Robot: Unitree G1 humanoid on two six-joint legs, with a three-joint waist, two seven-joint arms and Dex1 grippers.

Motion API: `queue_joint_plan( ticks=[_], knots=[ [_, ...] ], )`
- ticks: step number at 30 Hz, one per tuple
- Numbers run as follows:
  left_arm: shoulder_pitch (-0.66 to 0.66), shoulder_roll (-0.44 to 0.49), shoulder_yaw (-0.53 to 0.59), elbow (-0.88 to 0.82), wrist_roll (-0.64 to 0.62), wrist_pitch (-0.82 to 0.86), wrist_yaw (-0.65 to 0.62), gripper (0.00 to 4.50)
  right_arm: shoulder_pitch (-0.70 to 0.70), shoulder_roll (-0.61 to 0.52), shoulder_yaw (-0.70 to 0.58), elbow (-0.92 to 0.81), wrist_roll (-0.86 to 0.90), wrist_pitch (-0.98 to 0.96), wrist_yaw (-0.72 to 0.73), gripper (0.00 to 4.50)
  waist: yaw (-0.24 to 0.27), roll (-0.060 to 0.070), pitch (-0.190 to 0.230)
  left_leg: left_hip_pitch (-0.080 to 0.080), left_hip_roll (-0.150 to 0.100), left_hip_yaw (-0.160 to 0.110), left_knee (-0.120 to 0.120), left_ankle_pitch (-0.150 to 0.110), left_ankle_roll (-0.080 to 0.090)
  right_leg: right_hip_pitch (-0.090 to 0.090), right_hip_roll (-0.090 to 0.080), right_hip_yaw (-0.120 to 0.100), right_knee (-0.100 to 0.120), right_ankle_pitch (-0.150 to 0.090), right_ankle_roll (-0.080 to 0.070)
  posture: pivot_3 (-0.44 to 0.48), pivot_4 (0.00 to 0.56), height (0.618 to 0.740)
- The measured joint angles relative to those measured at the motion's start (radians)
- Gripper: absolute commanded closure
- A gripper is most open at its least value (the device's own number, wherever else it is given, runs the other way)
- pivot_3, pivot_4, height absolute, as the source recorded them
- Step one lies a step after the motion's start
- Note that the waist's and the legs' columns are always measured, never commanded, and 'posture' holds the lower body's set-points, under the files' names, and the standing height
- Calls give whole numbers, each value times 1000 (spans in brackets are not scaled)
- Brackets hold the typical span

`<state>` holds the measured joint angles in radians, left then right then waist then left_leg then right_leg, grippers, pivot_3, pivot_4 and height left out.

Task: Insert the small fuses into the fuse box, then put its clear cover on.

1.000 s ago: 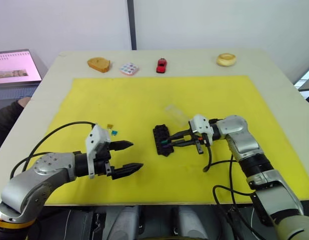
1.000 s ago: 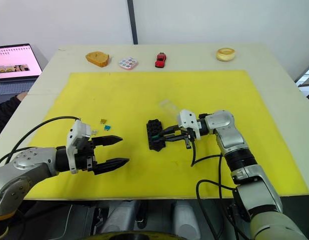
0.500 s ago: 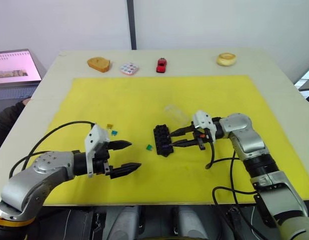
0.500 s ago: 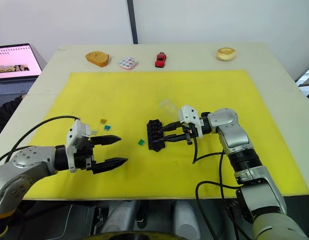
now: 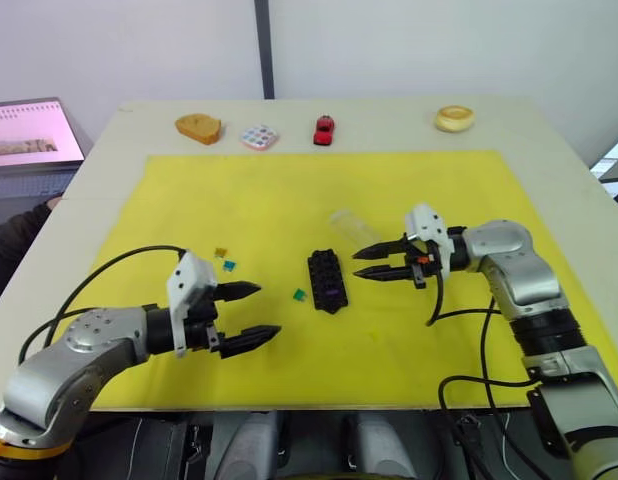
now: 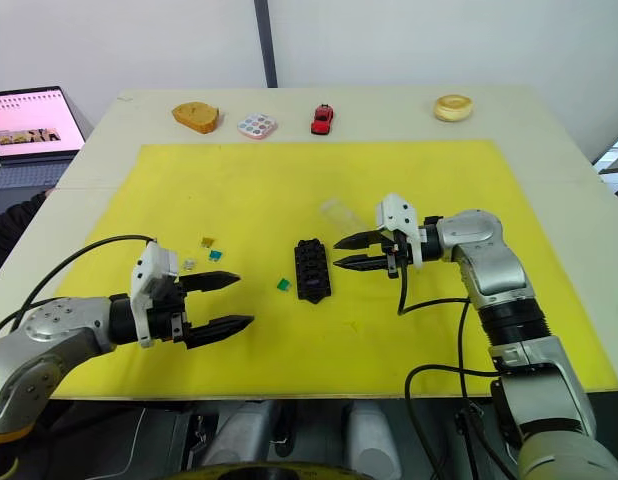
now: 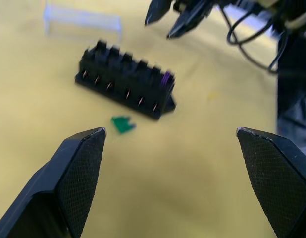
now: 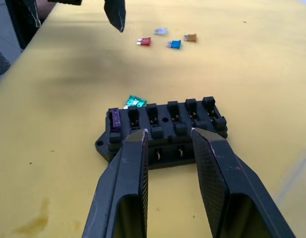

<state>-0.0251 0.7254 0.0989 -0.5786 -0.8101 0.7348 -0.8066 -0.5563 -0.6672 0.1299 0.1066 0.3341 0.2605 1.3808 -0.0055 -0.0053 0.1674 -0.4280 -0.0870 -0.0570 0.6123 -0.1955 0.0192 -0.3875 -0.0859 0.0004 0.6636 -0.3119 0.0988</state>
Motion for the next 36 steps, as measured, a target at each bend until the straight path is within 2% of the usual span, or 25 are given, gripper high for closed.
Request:
queue_joint_plan(
  ticks=[6, 10, 14, 24, 27, 36],
  knots=[
    [-133, -73, -122, 170, 60, 5, 4, 58, 95, -59, -18, -209, 57, 217, -75, 3036, 16, 0, 0, 0, 0, 0, 1, 0, 0, 0, 0, 0, 0, 0, 0, 0, 150, 740],
    [-166, -89, -162, 278, 103, 4, -18, 58, 136, -66, -63, -323, 109, 316, -148, 3036, 18, -1, 1, -3, 0, 0, 1, 0, 0, -1, 0, 0, 0, 0, 0, 0, 150, 740],
    [-194, -103, -188, 311, 100, 47, -59, 58, 190, -71, -111, -430, 145, 389, -243, 3036, 19, -1, 1, -6, 0, 0, 2, 0, 1, -2, 0, 0, 0, 0, 0, 0, 150, 740],
    [-311, -129, -301, 377, 153, 108, -115, 58, 242, -72, -142, -501, 182, 431, -361, 3036, 19, 0, 0, -6, 0, 0, 2, 0, 1, -1, -1, -1, 0, 0, 0, 0, 150, 740],
    [-339, -154, -302, 420, 151, 155, -110, 58, 249, -81, -135, -502, 158, 407, -379, 3036, 20, 0, 0, -6, 0, -1, 3, 0, 1, -1, -1, -1, 0, 0, 0, 0, 150, 740],
    [-362, -305, -201, 461, 106, 334, 17, 58, 277, -81, -136, -526, 162, 408, -419, 3036, 39, 0, -1, -4, -1, -2, 8, 0, 1, 1, -1, -3, 0, 0, 0, 0, 150, 740]
  ],
)
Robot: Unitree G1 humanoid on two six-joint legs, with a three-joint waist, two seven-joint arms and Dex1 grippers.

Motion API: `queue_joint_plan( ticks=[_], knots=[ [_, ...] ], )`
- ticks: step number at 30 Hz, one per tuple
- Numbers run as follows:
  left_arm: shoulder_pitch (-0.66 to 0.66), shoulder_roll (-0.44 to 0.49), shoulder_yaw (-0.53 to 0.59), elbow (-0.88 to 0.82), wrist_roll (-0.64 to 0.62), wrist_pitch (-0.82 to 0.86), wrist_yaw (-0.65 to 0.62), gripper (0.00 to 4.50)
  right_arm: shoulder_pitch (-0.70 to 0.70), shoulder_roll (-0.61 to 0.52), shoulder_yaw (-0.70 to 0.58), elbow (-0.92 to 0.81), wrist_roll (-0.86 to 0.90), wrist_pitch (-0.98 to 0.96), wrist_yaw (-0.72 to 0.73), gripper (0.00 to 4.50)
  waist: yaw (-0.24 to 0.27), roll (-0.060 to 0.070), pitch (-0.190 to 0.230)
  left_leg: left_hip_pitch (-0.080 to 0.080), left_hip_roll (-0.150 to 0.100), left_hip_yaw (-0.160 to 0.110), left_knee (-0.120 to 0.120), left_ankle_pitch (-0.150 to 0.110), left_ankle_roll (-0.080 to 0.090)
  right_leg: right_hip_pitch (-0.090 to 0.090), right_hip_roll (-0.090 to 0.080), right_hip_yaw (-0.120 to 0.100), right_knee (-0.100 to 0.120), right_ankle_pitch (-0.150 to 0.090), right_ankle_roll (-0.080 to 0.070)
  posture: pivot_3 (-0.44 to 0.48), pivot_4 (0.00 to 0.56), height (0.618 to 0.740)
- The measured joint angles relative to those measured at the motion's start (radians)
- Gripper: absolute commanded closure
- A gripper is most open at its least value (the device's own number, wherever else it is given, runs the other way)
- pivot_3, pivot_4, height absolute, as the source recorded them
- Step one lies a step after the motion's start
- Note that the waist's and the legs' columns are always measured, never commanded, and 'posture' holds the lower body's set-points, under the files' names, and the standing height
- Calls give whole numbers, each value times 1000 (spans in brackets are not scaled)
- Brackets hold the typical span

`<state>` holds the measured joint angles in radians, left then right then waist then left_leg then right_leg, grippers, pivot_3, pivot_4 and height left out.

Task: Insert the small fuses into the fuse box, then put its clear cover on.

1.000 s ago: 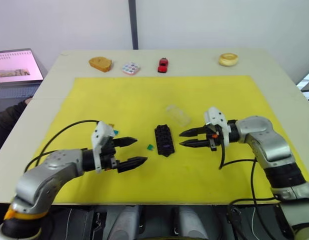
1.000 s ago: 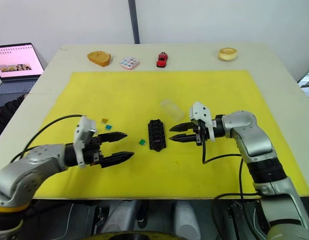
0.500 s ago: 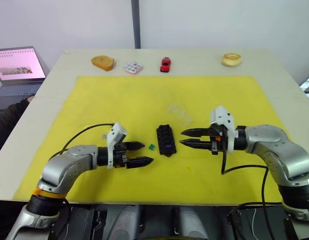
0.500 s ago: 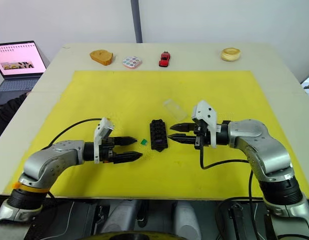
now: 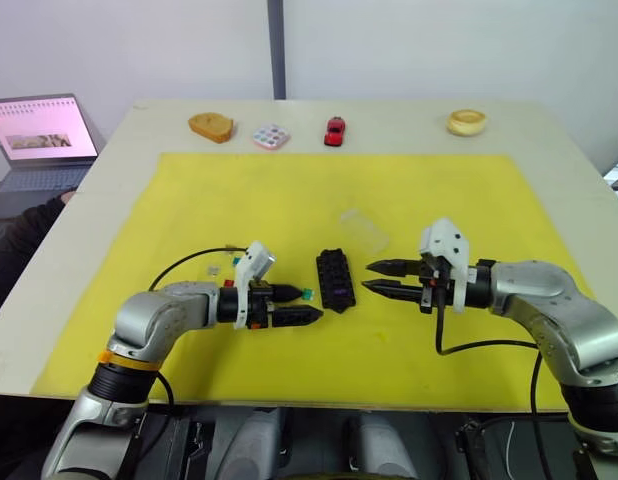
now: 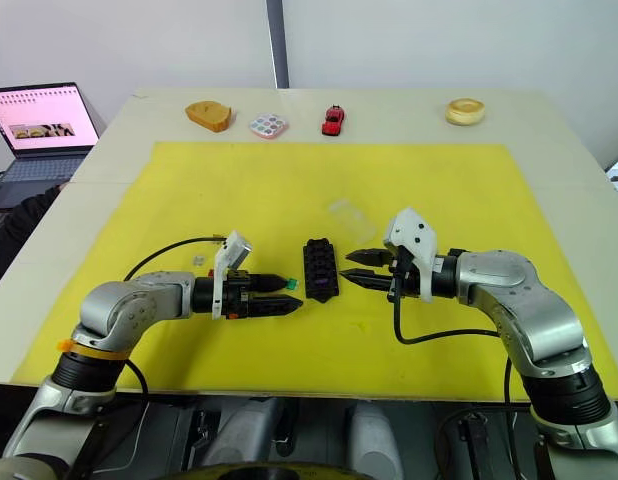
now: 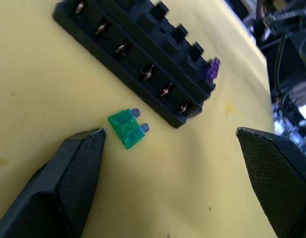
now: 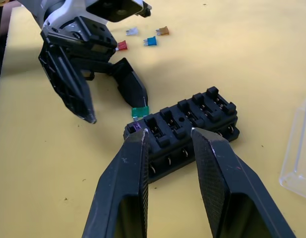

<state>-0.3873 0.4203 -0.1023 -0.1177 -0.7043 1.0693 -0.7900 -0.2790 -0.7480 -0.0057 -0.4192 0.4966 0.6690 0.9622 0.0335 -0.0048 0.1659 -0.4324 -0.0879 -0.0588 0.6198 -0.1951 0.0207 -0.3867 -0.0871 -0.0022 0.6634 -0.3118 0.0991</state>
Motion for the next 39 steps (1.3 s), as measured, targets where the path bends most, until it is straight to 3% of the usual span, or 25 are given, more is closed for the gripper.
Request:
queue_joint_plan(
  ticks=[1, 4, 11, 20, 26, 29, 34, 39],
  knots=[
    [0, -21, 9, 6, -5, 12, 14, 58, 0, 1, 0, 0, 0, 0, -5, 3036, 7, 0, 0, 0, 0, 0, 1, 0, 0, 0, 0, 0, 0, 0, 0, 0, 150, 740],
    [2, -69, 51, 45, -19, 33, 43, 891, -1, 1, 2, 1, -7, -7, -23, 2993, 10, 1, -1, 0, -1, 0, 4, -2, 2, 3, -1, 0, 0, 0, 0, 0, 150, 740],
    [21, -120, 96, 124, -11, -7, 91, 4447, -5, 1, 18, 17, -43, -29, -53, 2993, 7, 1, -3, 0, -1, 0, 6, -3, 4, 3, -1, 0, -1, 0, 0, 0, 150, 740],
    [77, -78, 157, 58, -76, 2, 74, 4481, -32, 2, 19, 33, -40, -22, -63, 2993, -17, 1, -3, 1, 0, 0, 1, -3, 4, 5, 0, 0, -1, 0, 1, 0, 150, 740],
    [55, 69, 310, 47, -185, 79, 41, 4481, -76, 12, -6, 46, 48, 74, -67, 2993, -43, -1, -2, 0, 0, 0, -5, 0, 1, 0, 0, 0, 1, 0, 1, 0, 150, 740],
    [24, 173, 311, 8, -223, 96, -39, 4481, -103, 11, -12, 50, 118, 148, -51, 2993, -43, -2, -1, -2, 0, 0, -5, -1, 1, -1, 0, 0, 0, 0, 1, 0, 150, 740],
    [27, 391, 143, -116, -153, 6, -273, 4481, -171, -37, -19, 47, 268, 373, -32, 2993, -43, -2, -1, -5, 0, 0, -5, -1, 1, -3, -1, 0, -3, -2, -3, 0, 150, 740],
    [26, 566, -68, -175, -14, -164, -554, 4481, -158, -75, -5, -3, 312, 413, -3, 2993, -43, -1, -1, -9, 0, 0, -6, -1, 1, -8, -2, 0, -4, -2, -3, 0, 150, 740]
  ],
)
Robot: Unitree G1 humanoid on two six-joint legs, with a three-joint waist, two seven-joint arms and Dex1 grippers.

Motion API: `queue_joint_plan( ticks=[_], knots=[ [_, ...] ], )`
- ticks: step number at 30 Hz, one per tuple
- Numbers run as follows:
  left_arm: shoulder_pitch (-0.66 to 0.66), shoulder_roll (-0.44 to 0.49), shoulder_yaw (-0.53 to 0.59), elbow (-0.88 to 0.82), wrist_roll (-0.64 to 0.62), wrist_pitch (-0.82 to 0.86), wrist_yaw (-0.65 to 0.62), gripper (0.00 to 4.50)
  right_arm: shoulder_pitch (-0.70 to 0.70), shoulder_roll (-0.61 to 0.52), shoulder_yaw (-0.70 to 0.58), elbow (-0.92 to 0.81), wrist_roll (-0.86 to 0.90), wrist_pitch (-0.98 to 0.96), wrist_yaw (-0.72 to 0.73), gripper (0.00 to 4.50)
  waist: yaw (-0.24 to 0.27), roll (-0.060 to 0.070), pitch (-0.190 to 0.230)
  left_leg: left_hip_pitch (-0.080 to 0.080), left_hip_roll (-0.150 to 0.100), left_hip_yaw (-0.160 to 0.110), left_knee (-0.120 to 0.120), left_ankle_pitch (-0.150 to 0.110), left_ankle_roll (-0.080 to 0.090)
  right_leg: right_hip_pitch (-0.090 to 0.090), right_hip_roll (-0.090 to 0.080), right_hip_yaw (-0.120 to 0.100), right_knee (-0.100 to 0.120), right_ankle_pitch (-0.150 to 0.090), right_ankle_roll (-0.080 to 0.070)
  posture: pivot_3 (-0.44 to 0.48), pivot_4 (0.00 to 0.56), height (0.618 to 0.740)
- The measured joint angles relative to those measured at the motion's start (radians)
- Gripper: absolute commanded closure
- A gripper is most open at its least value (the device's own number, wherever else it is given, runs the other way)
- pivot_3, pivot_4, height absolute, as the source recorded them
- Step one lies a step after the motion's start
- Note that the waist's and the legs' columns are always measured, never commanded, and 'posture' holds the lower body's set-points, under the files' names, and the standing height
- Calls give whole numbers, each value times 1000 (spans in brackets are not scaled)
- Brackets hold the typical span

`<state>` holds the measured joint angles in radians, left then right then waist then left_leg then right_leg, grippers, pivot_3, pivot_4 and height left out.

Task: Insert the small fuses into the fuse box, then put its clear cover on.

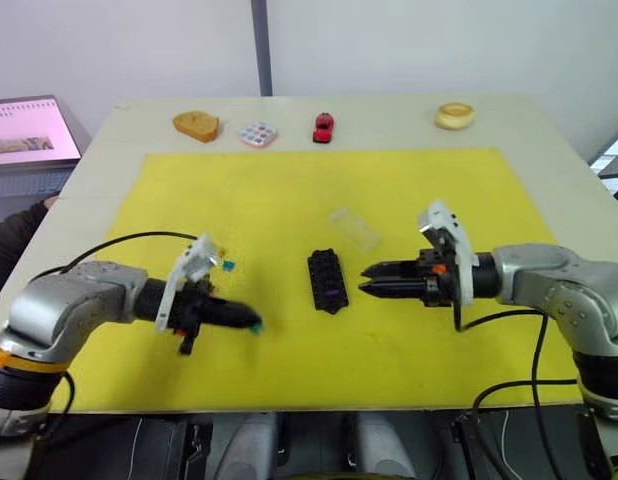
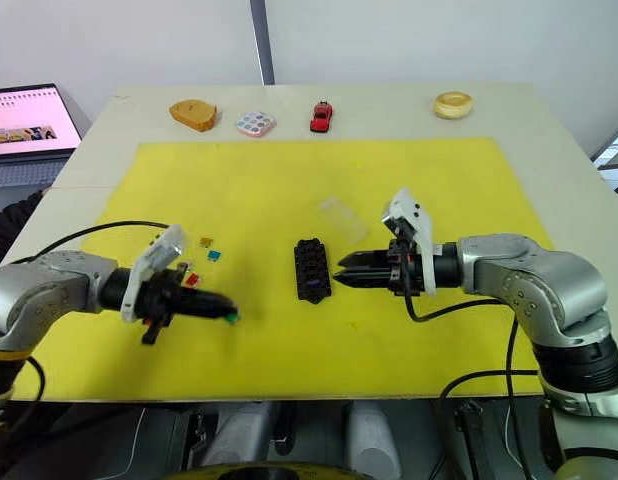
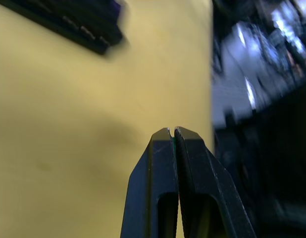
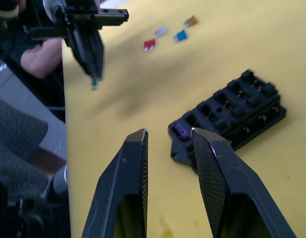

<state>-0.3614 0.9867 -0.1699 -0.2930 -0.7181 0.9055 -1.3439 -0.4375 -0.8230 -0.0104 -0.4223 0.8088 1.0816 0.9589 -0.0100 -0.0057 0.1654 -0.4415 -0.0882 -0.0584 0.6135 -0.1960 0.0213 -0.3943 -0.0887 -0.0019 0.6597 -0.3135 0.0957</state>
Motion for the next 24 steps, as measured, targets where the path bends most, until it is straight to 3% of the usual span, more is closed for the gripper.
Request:
queue_joint_plan(
  ticks=[5, 8, 11, 15, 19, 22, 24],
  knots=[
    [-22, -36, -117, 105, 135, -111, -51, 4481, 32, 2, 25, -14, -19, -29, -14, 2993, 2, 0, 0, -2, 0, 0, 1, 0, 0, -1, 0, 0, 0, 0, 0, 0, 150, 740],
    [-38, -54, -131, 156, 163, -135, -61, 3547, 42, 2, 27, -28, -21, -45, -23, 2993, 1, -1, 0, -2, 0, 0, 2, 0, 1, -1, 0, 0, 0, 1, 3, 0, 150, 740],
    [-43, -52, -111, 162, 159, -135, -73, 2111, 68, 0, 27, -48, -19, -56, -26, 2993, 1, -1, 0, -2, 0, 0, 1, 0, 1, -1, 0, 0, 0, 2, 4, 0, 150, 740],
    [0, -5, 12, 118, 115, -109, -53, 2111, 87, -4, 25, -56, -19, -65, -25, 2993, -6, -1, 1, -2, 0, 0, 1, 0, 1, -2, 0, 0, 1, 2, 4, 0, 150, 740],
    [145, 11, 201, 10, 25, -37, 31, 2111, 96, -16, 20, -53, -20, -87, -15, 2993, -3, 0, 1, -2, 0, 0, 1, 0, 1, -2, 0, 0, 1, 2, 4, 0, 150, 740],
    [278, -54, 347, -107, -94, 60, 157, 2111, 94, -22, 20, -47, -21, -105, 1, 2993, 0, 0, 1, -1, 0, 0, 3, 0, 1, -1, 0, 0, 2, 2, 4, 0, 150, 740],
    [387, -145, 436, -204, -164, 96, 266, 2111, 88, -23, 21, -41, -21, -115, 11, 2993, 0, 0, 1, -1, 0, 0, 3, 0, 2, 0, 0, 0, 1, 2, 4, 0, 150, 740]
  ],
)
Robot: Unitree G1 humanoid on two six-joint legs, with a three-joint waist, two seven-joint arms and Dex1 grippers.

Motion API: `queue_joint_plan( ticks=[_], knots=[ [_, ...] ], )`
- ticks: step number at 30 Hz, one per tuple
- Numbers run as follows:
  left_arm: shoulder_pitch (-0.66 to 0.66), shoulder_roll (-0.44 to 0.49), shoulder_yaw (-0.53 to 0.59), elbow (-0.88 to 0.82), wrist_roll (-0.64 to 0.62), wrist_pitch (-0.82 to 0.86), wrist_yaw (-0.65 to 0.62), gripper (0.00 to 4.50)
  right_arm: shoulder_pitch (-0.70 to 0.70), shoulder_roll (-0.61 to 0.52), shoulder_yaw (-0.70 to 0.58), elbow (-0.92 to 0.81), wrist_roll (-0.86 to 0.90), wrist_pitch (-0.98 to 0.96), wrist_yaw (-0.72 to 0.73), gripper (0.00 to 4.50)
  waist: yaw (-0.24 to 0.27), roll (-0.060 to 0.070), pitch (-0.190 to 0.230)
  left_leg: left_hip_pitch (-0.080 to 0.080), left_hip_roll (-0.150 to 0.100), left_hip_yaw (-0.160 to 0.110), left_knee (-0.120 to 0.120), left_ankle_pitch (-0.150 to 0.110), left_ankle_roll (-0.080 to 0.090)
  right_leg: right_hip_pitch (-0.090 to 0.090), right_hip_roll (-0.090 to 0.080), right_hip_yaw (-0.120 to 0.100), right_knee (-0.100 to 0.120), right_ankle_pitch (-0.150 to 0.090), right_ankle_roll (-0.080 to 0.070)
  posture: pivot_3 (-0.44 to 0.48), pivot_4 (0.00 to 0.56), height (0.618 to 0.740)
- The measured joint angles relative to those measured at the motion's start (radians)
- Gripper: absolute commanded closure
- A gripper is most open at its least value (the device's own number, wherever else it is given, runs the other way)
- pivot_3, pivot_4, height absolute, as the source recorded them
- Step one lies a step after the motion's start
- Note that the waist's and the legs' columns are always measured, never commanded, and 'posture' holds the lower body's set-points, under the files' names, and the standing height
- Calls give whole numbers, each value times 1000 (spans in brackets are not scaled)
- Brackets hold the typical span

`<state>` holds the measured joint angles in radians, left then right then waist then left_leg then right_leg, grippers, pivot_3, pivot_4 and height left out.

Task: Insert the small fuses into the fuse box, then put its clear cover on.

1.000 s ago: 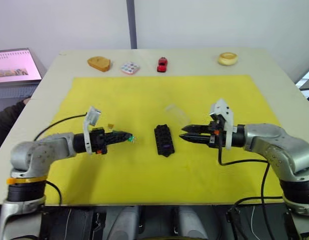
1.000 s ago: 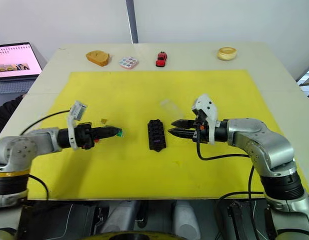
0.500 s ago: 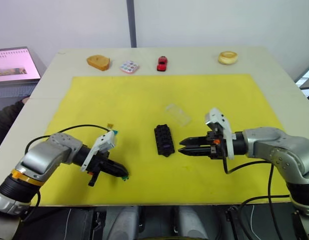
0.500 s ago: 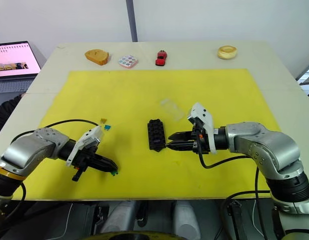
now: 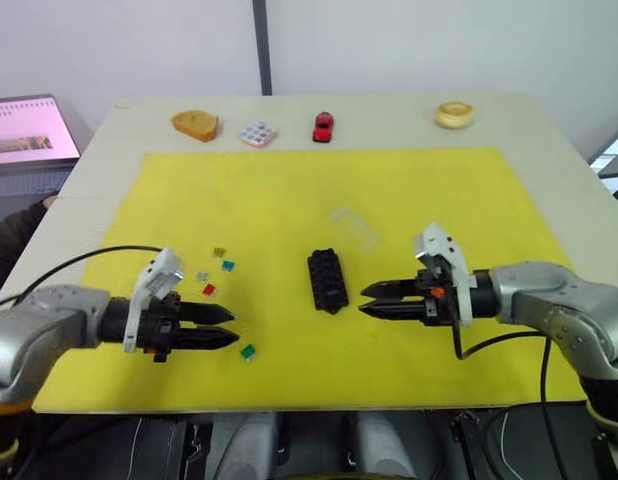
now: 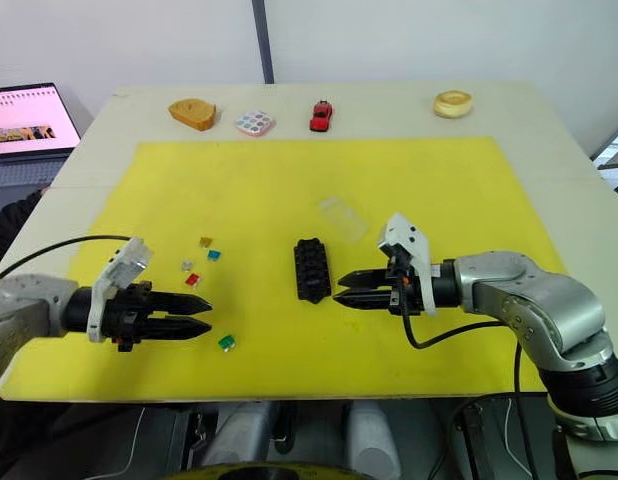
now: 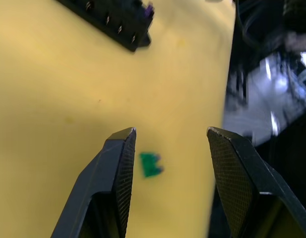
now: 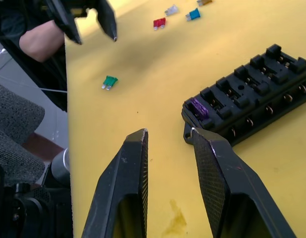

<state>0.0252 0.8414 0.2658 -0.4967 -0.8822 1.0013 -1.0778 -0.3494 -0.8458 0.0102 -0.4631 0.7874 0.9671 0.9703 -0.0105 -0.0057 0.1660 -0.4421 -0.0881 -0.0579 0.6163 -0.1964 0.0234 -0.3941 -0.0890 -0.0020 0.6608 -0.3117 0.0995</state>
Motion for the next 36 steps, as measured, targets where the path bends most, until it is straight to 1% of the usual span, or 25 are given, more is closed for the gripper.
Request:
queue_joint_plan(
  ticks=[2, 4, 6, 10, 14, 16, 21, 26, 33, 34, 36],
  knots=[
    [116, -116, 38, -91, -38, 10, 140, 2111, -11, -1, 4, 21, -1, -10, 14, 2993, 1, -1, 0, 0, 0, 0, 1, 0, 0, 1, 0, 0, 0, 0, 0, 0, 150, 740],
    [172, -163, 44, -136, -51, 10, 213, 2111, -14, -2, 8, 33, -5, -16, 28, 2993, 8, -1, 0, 0, 0, 0, 2, 0, 0, 1, 0, -1, 1, 0, 0, 0, 150, 740],
    [228, -192, 46, -183, -51, -8, 278, 2111, -18, -11, 21, 39, -16, -22, 50, 2993, 18, -1, 0, 0, 0, 0, 3, 0, 0, 1, 0, 0, 1, -1, -2, 0, 150, 740],
    [330, -226, 45, -215, -41, -48, 338, 2111, -36, -21, 28, 64, -30, -29, 75, 2993, 25, -1, 0, 0, 0, 0, 3, 0, 0, 1, 0, 0, 0, -2, -4, 0, 150, 740],
    [385, -281, 49, -220, -23, -119, 396, 2111, -53, -21, 39, 75, -39, -35, 87, 2993, 24, -1, 0, 0, 0, 0, 3, 0, -1, 2, 0, 0, 0, -2, -4, 0, 150, 740],
    [408, -289, 51, -220, -9, -148, 412, 2111, -53, -21, 46, 75, -40, -35, 90, 2993, 24, -1, 0, 0, 0, 0, 3, 0, 0, 1, 0, 0, 0, -2, -4, 0, 150, 740],
    [432, -300, 32, -212, 8, -191, 428, 2111, -65, -21, 61, 78, -48, -36, 97, 2993, 24, -1, 0, 0, 0, 0, 3, -1, -1, 1, 0, 0, -1, -2, -4, 0, 150, 740],
    [431, -283, -16, -198, 10, -198, 425, 2111, -79, -20, 62, 92, -59, -40, 97, 2993, 24, -1, 0, 0, 0, 0, 3, -1, -1, 2, 0, 0, -1, -2, -4, 0, 150, 740],
    [343, -292, -96, -145, 19, -171, 456, 2111, -79, -18, 60, 93, -63, -43, 87, 2993, 27, 1, -1, 0, 0, 0, 3, -1, 0, 1, 0, 0, -3, -2, -4, 0, 150, 740],
    [331, -299, -97, -140, 18, -164, 462, 2349, -78, -18, 59, 93, -64, -43, 86, 2993, 27, 1, -1, 0, 0, 0, 3, -1, 0, 1, 0, 0, -3, -2, -4, 0, 150, 740],
    [313, -311, -98, -122, 9, -155, 478, 3051, -74, -18, 58, 93, -67, -45, 80, 2993, 30, 1, -2, 1, 0, 0, 3, -1, 0, 1, 0, -1, -3, -2, -4, 0, 150, 740]
  ],
)
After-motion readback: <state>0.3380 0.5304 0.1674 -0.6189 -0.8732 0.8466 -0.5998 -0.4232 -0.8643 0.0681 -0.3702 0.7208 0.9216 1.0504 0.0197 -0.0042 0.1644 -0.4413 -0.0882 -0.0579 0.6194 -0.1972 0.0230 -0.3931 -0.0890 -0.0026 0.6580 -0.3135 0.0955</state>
